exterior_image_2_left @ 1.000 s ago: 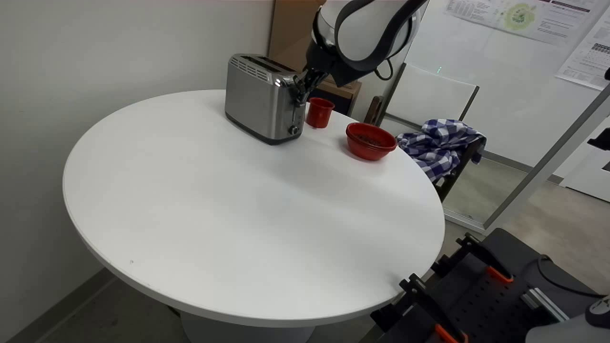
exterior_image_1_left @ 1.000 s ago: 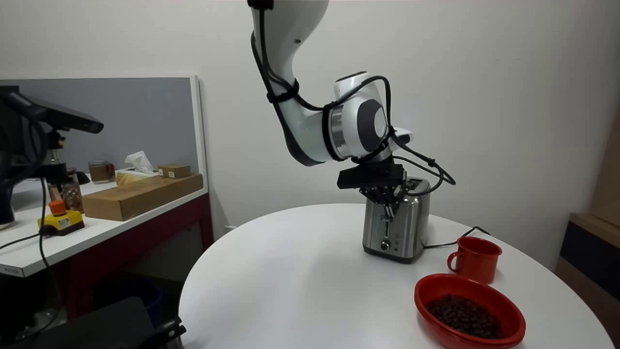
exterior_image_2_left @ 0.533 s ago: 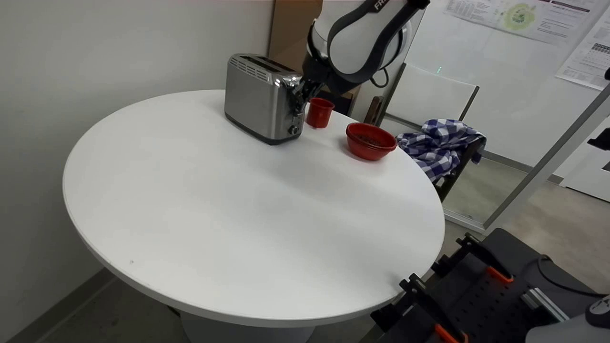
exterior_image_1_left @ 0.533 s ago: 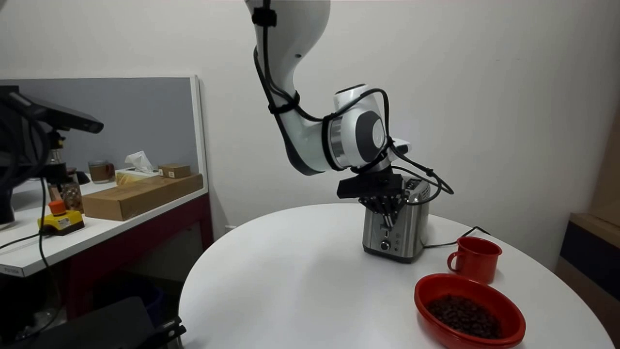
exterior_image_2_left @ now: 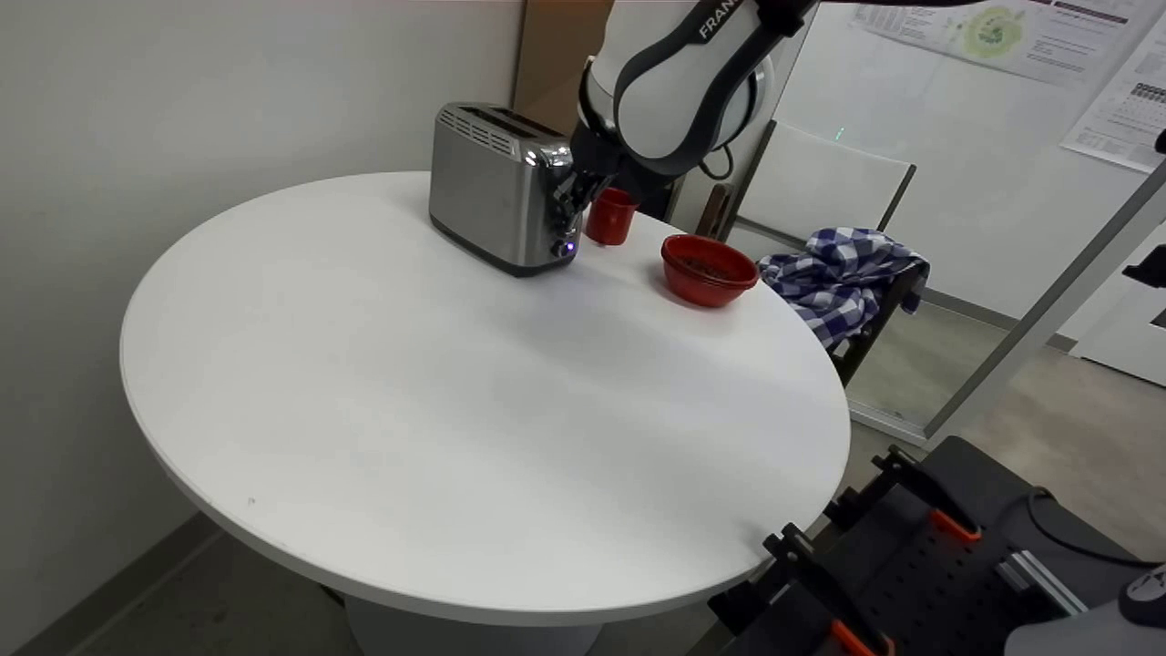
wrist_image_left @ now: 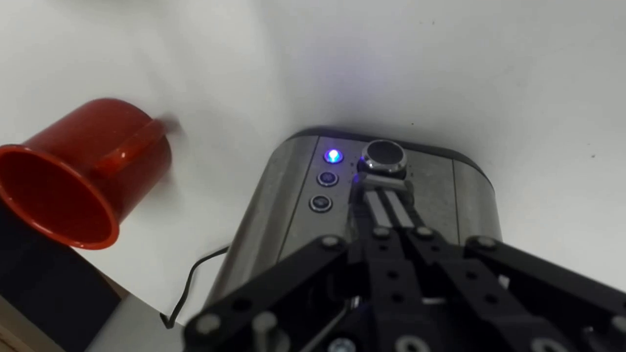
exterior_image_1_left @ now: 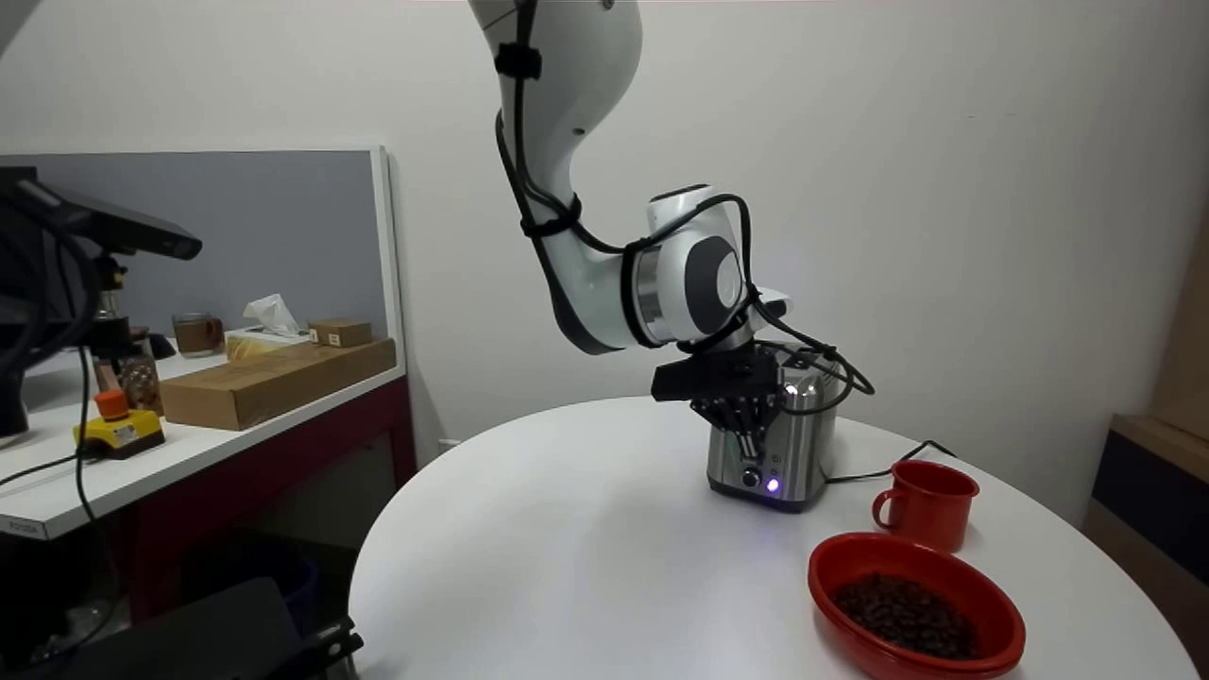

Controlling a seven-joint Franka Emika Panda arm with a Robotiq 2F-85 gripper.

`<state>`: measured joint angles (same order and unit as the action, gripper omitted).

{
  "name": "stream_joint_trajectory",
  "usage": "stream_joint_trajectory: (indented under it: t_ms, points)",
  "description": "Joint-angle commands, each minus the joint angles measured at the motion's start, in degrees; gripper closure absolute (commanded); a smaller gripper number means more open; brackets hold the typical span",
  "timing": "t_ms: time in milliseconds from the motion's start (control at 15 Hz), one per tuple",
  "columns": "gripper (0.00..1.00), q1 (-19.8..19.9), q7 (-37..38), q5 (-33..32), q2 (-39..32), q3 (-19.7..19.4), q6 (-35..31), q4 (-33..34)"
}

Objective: Push down the lever on the toaster

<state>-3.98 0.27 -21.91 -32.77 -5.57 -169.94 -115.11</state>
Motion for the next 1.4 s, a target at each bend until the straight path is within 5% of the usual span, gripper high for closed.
stream_joint_trajectory:
  t_ms: [0,333,733,1333]
  points:
    - [0.74,-2.75,0.24,1.55,-1.79,-2.38,1.33,1.20]
    - [0.44,-1.27,0.70,6.04,4.36,-1.25,10.83,0.77]
    - [0.01,1.26,0.11,7.54,22.42,-0.95,24.40,-7.84]
    - [0.00,2.66,-10.36,21.65,51.51,2.60,45.28,-26.59]
